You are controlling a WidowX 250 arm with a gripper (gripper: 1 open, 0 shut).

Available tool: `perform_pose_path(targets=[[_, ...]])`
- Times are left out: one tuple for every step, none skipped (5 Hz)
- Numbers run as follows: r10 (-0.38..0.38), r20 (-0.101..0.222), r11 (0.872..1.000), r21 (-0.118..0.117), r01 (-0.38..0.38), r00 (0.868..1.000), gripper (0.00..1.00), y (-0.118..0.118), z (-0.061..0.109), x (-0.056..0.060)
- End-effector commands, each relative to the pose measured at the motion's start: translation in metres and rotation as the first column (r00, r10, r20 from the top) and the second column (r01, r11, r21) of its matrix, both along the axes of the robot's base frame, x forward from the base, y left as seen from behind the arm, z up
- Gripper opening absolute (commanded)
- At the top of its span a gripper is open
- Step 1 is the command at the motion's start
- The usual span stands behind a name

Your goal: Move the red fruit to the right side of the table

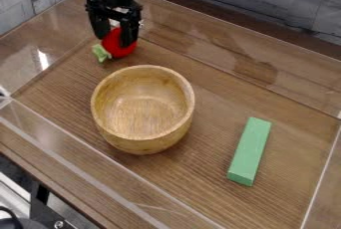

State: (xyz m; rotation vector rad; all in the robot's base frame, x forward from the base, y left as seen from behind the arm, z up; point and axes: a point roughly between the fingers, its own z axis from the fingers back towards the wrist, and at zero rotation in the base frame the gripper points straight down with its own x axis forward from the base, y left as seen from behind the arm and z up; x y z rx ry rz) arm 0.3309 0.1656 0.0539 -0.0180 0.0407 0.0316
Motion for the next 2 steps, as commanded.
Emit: perform_pose_path(targets=[[-0.031, 0.040, 0.999, 0.017, 0.030, 0.999, 1.00, 0.0121, 0.0120, 0.0024], [-0.019, 0.038, 1.000, 0.011, 0.019, 0.999, 1.00, 0.0112, 0.0093, 0.0013]])
